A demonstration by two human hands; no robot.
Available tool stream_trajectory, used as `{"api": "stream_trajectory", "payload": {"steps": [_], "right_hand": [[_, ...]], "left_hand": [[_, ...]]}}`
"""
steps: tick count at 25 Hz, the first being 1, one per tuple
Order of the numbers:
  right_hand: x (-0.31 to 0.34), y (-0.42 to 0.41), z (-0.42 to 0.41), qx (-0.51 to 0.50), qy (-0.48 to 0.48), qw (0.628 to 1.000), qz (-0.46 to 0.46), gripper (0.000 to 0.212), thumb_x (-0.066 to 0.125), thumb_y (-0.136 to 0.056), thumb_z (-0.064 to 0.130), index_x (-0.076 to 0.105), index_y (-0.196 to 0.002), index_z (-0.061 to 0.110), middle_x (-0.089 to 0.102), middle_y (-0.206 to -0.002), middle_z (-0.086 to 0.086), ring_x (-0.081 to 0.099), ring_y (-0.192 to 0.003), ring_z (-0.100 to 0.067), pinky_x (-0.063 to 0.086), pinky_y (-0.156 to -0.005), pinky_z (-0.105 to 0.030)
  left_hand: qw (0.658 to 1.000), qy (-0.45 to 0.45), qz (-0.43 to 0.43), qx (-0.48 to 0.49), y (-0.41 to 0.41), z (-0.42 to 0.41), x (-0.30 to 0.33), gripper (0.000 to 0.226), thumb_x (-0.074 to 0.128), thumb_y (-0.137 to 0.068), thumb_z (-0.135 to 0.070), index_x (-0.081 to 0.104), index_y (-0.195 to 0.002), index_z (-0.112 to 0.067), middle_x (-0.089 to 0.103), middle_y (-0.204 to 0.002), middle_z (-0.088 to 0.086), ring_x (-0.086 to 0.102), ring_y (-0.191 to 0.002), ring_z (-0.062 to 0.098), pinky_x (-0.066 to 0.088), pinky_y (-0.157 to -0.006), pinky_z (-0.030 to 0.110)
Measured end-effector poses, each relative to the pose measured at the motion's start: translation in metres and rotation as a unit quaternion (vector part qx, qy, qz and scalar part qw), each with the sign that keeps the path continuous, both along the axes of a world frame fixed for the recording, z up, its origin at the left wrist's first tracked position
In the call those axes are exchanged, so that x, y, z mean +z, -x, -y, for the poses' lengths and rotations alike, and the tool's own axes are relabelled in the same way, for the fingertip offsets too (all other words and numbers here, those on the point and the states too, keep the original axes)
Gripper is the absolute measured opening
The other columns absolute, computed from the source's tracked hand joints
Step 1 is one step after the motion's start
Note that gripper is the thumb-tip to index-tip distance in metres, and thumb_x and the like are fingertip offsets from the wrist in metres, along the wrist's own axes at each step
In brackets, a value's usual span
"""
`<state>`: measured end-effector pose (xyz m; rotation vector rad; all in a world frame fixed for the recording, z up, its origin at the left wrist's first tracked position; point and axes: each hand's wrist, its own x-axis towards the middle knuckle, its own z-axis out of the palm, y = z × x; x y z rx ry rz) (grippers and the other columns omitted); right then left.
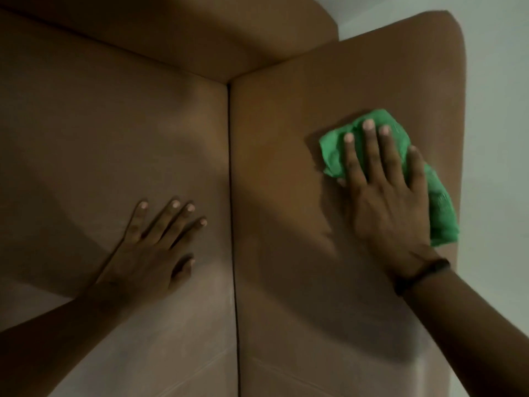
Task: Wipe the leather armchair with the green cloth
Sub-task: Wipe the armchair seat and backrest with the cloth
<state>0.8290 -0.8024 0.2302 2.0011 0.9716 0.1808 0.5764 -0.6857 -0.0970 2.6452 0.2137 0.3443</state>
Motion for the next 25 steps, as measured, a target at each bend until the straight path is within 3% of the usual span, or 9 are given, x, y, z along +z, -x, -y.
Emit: {"api": "stream_trajectory", "payload": {"steps": [4,6,8,11,14,16,19,21,25], "right_hand": [[-0.032,-0.006,-0.045,0.011,0.102,0.99,-0.098,0.073,-0.003,-0.109,0.044,0.006,-0.174,0.013,-0.001,-0.182,-0.012,0.001,-0.168,-0.03,0.006,-0.133,-0.055],[-0.015,0.004,-0.022,0.025,0.131,0.986,-0.103,0.07,0.002,-0.111,0.045,0.009,-0.174,0.016,0.002,-0.182,-0.01,0.005,-0.168,-0.029,0.007,-0.133,-0.053],[0.004,-0.008,-0.018,0.02,0.071,0.995,-0.059,0.067,0.016,-0.114,0.047,0.015,-0.174,0.018,0.009,-0.181,-0.013,0.01,-0.167,-0.032,0.009,-0.131,-0.057],[-0.018,-0.033,-0.061,-0.011,0.005,0.999,-0.032,0.066,0.016,-0.113,0.048,0.017,-0.174,0.022,0.008,-0.18,-0.018,0.009,-0.167,-0.038,0.007,-0.13,-0.062],[-0.069,0.005,-0.055,0.022,0.14,0.981,-0.133,0.063,0.019,-0.114,0.041,0.007,-0.174,0.025,-0.003,-0.181,-0.015,0.0,-0.168,-0.036,0.004,-0.132,-0.061],[-0.064,0.032,-0.021,0.033,0.202,0.967,-0.155,0.064,0.026,-0.117,0.038,0.001,-0.174,0.025,-0.007,-0.182,-0.011,-0.002,-0.168,-0.034,0.002,-0.132,-0.059],[-0.046,0.01,-0.022,0.024,0.056,0.995,-0.081,0.064,0.028,-0.114,0.046,0.02,-0.173,0.025,0.014,-0.181,-0.013,0.015,-0.166,-0.034,0.007,-0.128,-0.058],[-0.058,-0.02,-0.058,0.009,0.011,0.999,-0.039,0.065,0.021,-0.113,0.048,0.022,-0.173,0.023,0.013,-0.18,-0.018,0.014,-0.166,-0.038,0.007,-0.128,-0.058],[-0.101,0.007,-0.06,0.023,0.133,0.986,-0.102,0.065,0.018,-0.115,0.042,0.004,-0.174,0.02,-0.005,-0.181,-0.016,0.0,-0.168,-0.036,0.009,-0.132,-0.059]], "left_hand": [[1.0,0.006,0.004,-0.004,0.001,0.0,-0.003,0.085,0.059,-0.096,-0.052,0.044,-0.174,-0.021,0.035,-0.184,0.015,0.034,-0.17,0.039,0.009,-0.137,0.074],[1.0,0.003,-0.001,-0.001,0.0,-0.001,-0.002,0.086,0.062,-0.095,-0.051,0.045,-0.173,-0.02,0.036,-0.183,0.015,0.035,-0.169,0.039,0.012,-0.136,0.075],[1.0,0.008,-0.008,0.001,0.001,0.0,0.001,0.088,0.065,-0.093,-0.051,0.046,-0.173,-0.02,0.036,-0.183,0.015,0.036,-0.169,0.039,0.015,-0.135,0.075],[1.0,0.008,-0.018,-0.005,0.0,-0.002,0.005,0.089,0.066,-0.092,-0.051,0.045,-0.173,-0.02,0.035,-0.183,0.015,0.034,-0.17,0.039,0.016,-0.135,0.075],[1.0,0.011,-0.017,-0.01,0.003,-0.004,0.005,0.09,0.067,-0.093,-0.052,0.044,-0.174,-0.021,0.034,-0.184,0.015,0.032,-0.171,0.039,0.015,-0.136,0.075],[1.0,0.008,-0.027,-0.012,0.003,-0.004,0.007,0.091,0.067,-0.093,-0.052,0.042,-0.175,-0.021,0.032,-0.185,0.015,0.03,-0.172,0.038,0.015,-0.136,0.075],[0.999,0.011,-0.031,-0.011,0.002,-0.003,0.006,0.09,0.066,-0.094,-0.052,0.041,-0.175,-0.022,0.03,-0.186,0.014,0.028,-0.173,0.037,0.014,-0.136,0.075],[0.999,0.009,-0.029,-0.011,0.002,-0.003,0.004,0.088,0.063,-0.095,-0.052,0.042,-0.175,-0.022,0.03,-0.186,0.014,0.028,-0.173,0.038,0.013,-0.136,0.075],[1.0,0.003,-0.022,-0.017,0.003,-0.004,0.001,0.088,0.06,-0.096,-0.052,0.039,-0.176,-0.022,0.029,-0.186,0.015,0.027,-0.173,0.038,0.009,-0.137,0.075]]}}
